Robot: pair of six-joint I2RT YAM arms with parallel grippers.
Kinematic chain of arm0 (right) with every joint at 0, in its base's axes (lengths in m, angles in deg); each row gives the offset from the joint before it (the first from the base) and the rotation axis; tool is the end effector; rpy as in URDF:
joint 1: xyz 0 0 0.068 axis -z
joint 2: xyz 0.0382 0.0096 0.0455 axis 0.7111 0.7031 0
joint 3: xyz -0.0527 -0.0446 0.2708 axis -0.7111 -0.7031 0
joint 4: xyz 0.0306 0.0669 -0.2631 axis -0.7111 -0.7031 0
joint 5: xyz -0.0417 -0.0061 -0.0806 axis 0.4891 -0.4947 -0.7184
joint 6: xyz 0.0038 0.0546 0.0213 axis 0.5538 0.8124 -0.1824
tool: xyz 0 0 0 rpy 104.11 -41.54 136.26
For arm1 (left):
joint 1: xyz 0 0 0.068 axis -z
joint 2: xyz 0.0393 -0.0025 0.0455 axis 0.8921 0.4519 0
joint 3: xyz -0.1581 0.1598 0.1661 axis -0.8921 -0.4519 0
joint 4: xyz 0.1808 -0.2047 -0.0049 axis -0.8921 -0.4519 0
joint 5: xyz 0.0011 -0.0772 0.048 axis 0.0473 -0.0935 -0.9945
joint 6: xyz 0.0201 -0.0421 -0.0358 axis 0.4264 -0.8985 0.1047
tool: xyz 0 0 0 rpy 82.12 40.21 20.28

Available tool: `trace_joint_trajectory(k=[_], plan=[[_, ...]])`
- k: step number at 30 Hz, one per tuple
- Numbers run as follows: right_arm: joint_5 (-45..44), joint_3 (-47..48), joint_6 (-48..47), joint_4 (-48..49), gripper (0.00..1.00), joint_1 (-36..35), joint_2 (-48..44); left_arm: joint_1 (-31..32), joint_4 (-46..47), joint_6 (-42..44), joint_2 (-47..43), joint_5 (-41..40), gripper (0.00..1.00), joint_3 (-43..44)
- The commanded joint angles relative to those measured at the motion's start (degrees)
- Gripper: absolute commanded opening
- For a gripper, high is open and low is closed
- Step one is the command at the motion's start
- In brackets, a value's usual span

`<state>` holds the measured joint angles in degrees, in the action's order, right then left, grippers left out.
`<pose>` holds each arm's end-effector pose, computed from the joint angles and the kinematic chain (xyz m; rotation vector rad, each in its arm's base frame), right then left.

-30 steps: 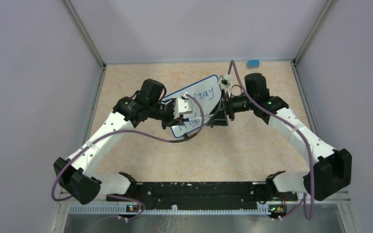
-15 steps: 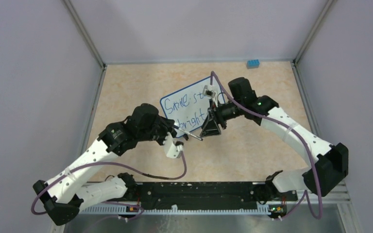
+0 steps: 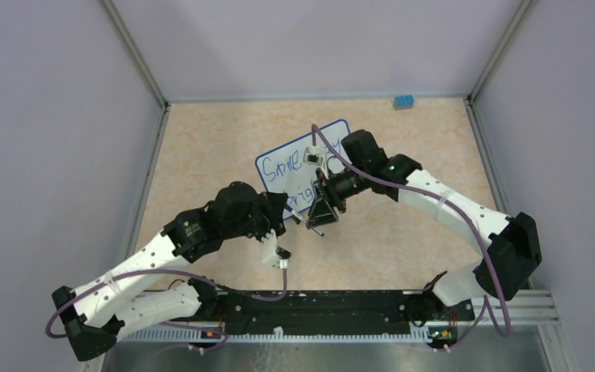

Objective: Write a sentence on the whiteboard
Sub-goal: Pass from the left arm to the right

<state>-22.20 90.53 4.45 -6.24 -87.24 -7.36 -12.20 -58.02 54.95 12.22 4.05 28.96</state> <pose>0.2124 0.2361 0.3220 -1.2908 2.0054 1.4292 0.1201 -0.1545 0.3253 2.1743 0.4204 0.4193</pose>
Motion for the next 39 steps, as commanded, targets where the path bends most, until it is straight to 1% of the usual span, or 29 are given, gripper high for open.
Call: trace_joint_trajectory(k=[1, 6, 9, 12, 15, 16, 21, 22, 23, 25, 26, 29, 30, 33, 36, 39], plan=[[-0.39, 3.0, 1.59, 3.22, 0.51, -1.02, 1.87, 1.36, 2.76, 1.99, 0.39, -0.16, 0.0, 1.53], [-1.29, 3.73, 1.84, 4.16, 0.48, -1.53, 2.82, 2.38, 2.76, 0.64, 1.4, 0.0, 0.0, 2.73], [-1.01, 3.68, 1.55, 3.94, 0.42, -1.8, 2.92, 2.59, 2.76, 0.16, 1.73, -0.17, 0.0, 2.97], [-0.84, 3.33, 1.41, 4.03, 0.32, -1.94, 2.54, 2.68, 2.75, 0.01, 2.02, -0.43, 0.0, 2.74], [0.42, 3.4, 1.14, 3.52, 0.27, -1.95, 2.33, 2.72, 3.01, -0.56, 2.27, -0.86, 0.0, 2.64], [0.78, 3.41, 0.93, 3.26, 0.23, -1.99, 2.41, 2.68, 3.02, -1.02, 2.38, -0.79, 0.0, 2.87], [0.46, 3.59, 0.41, 2.52, 0.0, -1.95, 2.04, 2.76, 3.13, -2.88, 2.45, -1.08, 0.0, 3.21], [0.41, 3.59, 0.38, 2.38, 0.0, -1.95, 1.88, 2.76, 3.47, -3.6, 2.29, -1.04, 0.03, 3.17], [0.18, 3.7, 0.36, 2.19, 0.0, -1.95, 1.7, 2.76, 3.73, -4.71, 2.19, -1.04, 0.14, 3.2], [-1.02, 3.78, -0.99, 1.79, 0.0, -1.74, 0.88, 2.74, 3.5, -6.76, 2.03, -0.96, 0.45, 3.6], [-1.69, 3.77, -1.65, 1.56, 0.0, -1.51, 0.41, 2.76, 3.42, -7.78, 1.97, -1.08, 0.58, 3.77], [-2.58, 2.93, -1.65, 1.87, 0.0, 0.8, -0.72, 2.71, 3.46, -11.25, 1.9, -2.14, 0.87, 4.3], [-2.51, 2.66, -1.41, 2.02, 0.0, 2.04, -1.0, 2.69, 3.4, -12.64, 1.95, -2.72, 0.92, 4.46], [-2.47, 1.84, -0.63, 2.47, 0.0, 6.75, -2.2, 2.67, 2.05, -18.37, 2.45, -3.52, 0.99, 5.66], [-2.54, 1.79, -0.76, 2.3, 0.0, 13.31, -3.28, 2.68, -0.25, -27.01, 4.65, -3.62, 0.99, 7.81], [-2.91, 1.96, -2.66, 0.54, 0.0, 19.49, -4.19, 2.55, -2.16, -40.51, 8.03, -3.74, 0.99, 11.26]])
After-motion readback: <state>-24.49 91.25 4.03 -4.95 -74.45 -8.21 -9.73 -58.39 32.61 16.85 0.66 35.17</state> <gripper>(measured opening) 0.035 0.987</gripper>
